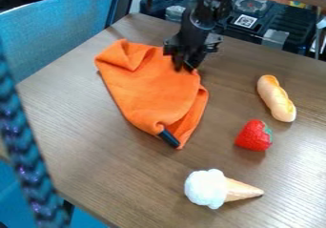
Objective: Unfold the cloth from top right to bottom left
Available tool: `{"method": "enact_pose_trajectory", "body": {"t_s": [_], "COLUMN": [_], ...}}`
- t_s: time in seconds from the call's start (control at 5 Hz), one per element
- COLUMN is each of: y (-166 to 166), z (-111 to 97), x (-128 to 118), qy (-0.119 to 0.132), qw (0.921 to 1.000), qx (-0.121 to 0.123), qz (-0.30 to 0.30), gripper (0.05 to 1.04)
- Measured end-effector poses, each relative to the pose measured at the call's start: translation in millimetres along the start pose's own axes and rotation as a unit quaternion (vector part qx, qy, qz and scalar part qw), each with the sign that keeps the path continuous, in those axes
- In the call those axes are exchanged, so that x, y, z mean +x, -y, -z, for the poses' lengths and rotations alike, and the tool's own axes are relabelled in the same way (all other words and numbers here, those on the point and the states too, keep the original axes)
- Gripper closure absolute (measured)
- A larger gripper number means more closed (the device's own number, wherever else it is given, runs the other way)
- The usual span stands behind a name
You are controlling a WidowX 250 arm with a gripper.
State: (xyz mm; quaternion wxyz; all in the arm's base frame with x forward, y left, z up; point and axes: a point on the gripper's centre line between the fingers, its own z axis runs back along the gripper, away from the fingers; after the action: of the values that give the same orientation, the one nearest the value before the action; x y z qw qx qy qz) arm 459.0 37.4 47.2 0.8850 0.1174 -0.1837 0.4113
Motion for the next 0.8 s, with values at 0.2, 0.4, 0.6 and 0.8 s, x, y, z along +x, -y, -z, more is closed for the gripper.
{"method": "enact_pose_trajectory", "body": {"t_s": [0.2, 0.4, 0.6, 0.8], "y": [0, -1, -6, -13], "z": [1, -1, -8, -30], "x": [-1, -2, 1, 18], "qy": [-0.001, -0.019, -0.064, -0.081], "qw": [1.0000, 0.9996, 0.9967, 0.9910], "qx": [-0.002, -0.020, -0.049, -0.103], "qz": [-0.001, -0.002, -0.010, -0.030], "gripper": [0.899, 1.001, 1.019, 1.020]}}
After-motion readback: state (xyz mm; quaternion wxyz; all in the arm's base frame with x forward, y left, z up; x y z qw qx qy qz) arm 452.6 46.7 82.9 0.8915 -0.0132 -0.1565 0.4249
